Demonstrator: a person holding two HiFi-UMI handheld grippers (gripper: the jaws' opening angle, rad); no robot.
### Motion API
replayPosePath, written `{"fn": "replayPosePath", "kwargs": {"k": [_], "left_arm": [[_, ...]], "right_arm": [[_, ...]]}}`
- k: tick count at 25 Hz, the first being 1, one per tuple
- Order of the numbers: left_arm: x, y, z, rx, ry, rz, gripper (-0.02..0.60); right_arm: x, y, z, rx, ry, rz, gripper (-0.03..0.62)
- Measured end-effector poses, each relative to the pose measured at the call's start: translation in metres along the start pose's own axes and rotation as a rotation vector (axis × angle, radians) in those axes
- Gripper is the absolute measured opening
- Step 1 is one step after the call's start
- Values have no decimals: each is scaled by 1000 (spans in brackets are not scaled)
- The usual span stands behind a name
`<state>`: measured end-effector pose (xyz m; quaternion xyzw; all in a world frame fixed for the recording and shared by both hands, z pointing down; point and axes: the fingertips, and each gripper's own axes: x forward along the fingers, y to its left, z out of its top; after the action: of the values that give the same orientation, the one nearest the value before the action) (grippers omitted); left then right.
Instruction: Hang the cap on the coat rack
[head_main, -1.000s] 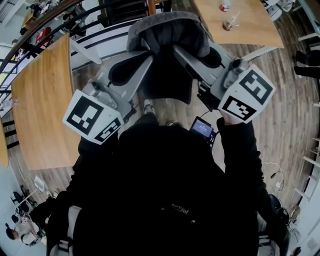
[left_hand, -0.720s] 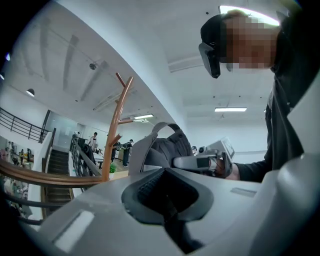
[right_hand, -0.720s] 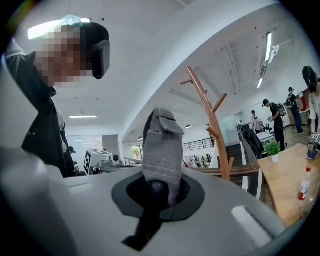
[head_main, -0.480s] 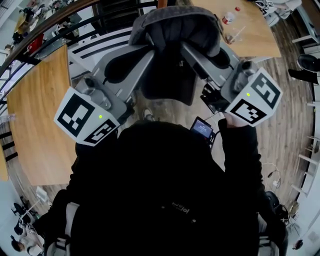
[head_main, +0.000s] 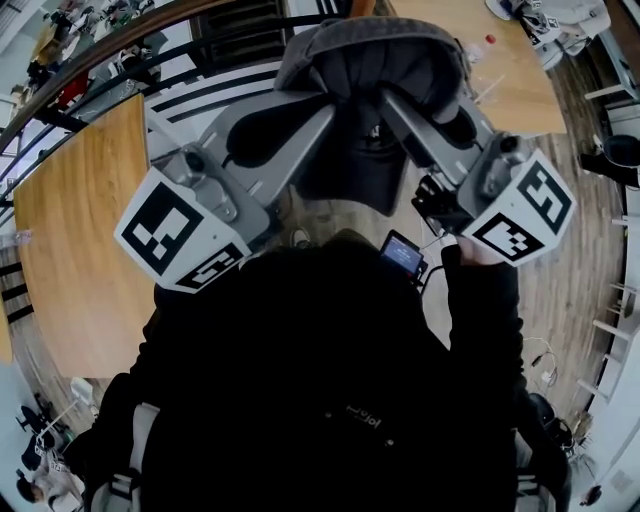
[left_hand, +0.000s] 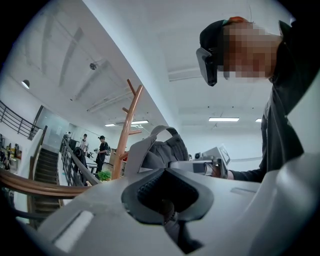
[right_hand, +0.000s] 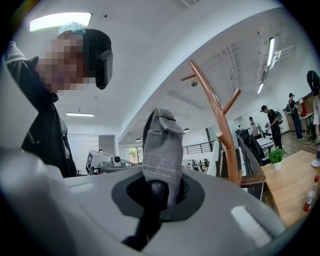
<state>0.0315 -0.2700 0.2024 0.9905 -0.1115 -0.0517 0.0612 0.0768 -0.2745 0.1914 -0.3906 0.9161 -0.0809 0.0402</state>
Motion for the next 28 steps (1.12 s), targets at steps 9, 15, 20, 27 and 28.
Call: {"fn": "replayPosePath", "kwargs": {"k": [9, 15, 20, 27, 28], "left_arm": [[19, 44, 24, -15, -40, 109, 5], [23, 58, 24, 1, -38, 174, 3], [13, 60, 26, 0, -57, 219, 3], [19, 46, 24, 8, -42, 207, 3], [18, 45, 22, 8, -41, 212, 3]], "right_arm": [[23, -43, 18, 24, 22, 104, 15], [31, -57, 19, 25, 31, 158, 15], [34, -51, 21, 13, 36, 181, 15], [31, -53, 18, 26, 36, 203, 15], [31, -52, 15, 23, 42, 207, 15]]}}
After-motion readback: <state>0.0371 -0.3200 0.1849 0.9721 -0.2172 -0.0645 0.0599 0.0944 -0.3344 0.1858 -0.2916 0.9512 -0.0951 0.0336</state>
